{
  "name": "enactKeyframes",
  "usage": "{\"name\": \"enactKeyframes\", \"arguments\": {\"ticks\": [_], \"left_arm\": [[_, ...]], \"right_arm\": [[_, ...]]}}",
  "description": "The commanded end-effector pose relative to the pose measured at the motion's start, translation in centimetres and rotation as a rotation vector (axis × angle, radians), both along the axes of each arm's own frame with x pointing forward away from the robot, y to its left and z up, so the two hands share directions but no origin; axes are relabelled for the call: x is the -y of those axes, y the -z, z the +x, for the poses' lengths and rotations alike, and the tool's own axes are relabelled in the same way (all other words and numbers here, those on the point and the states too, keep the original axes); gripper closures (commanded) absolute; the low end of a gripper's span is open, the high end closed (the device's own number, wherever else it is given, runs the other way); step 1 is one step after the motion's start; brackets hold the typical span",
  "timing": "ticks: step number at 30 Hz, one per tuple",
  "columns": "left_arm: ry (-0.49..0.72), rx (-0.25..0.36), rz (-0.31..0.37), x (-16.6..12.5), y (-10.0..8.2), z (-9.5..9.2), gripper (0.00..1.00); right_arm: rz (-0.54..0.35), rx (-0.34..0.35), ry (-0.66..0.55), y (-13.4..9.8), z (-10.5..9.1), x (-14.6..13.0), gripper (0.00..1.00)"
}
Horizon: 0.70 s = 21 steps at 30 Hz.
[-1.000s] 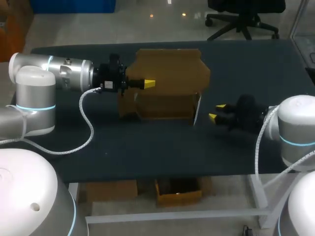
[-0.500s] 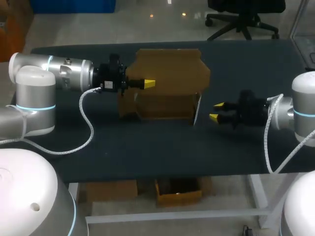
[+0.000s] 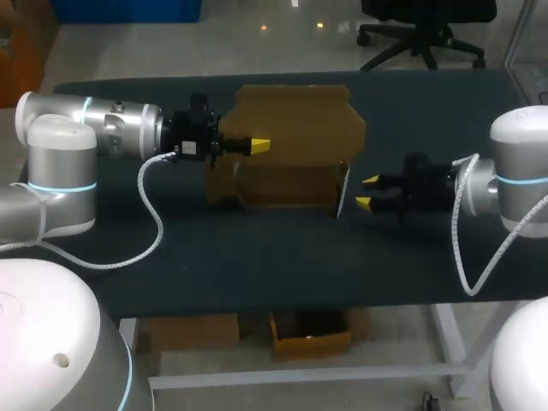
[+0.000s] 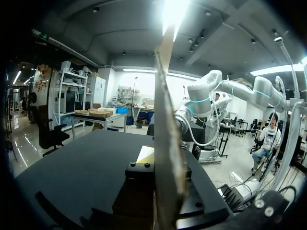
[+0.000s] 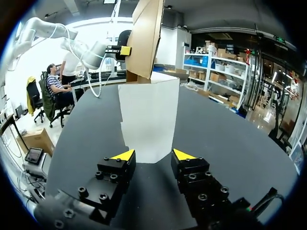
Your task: Assemble the packaging by folding the flat box into shape, placing the metal phone stand inside, and closing the box properly
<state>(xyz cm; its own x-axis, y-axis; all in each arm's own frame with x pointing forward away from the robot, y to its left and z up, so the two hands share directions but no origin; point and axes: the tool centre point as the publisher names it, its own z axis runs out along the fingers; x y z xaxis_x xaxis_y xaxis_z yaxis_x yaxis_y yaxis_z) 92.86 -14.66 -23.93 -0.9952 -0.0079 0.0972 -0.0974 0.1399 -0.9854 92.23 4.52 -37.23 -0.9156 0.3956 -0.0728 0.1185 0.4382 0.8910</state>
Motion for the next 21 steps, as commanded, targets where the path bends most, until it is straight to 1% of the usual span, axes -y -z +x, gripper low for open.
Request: {"name": "enactKeyframes", "arguments": {"ticks": [1, 7, 11, 21], "left_arm": [[0.001, 0.000, -0.001, 0.05, 0.45, 0.02, 1.00], [0.001, 0.000, -0.001, 0.05, 0.45, 0.02, 1.00], [0.001, 0.000, -0.001, 0.05, 0.45, 0.02, 1.00], [0.001, 0.000, -0.001, 0.05, 0.45, 0.02, 1.00]], "right_arm": [[-0.011, 0.031, 0.035, -0.22, -0.04, -0.26, 0.55], [-0.009, 0.031, 0.046, -0.34, 0.14, -0.13, 0.59], [-0.009, 0.031, 0.046, -0.34, 0.14, -0.13, 0.55], [-0.009, 0.031, 0.046, -0.34, 0.14, -0.13, 0.55]]}}
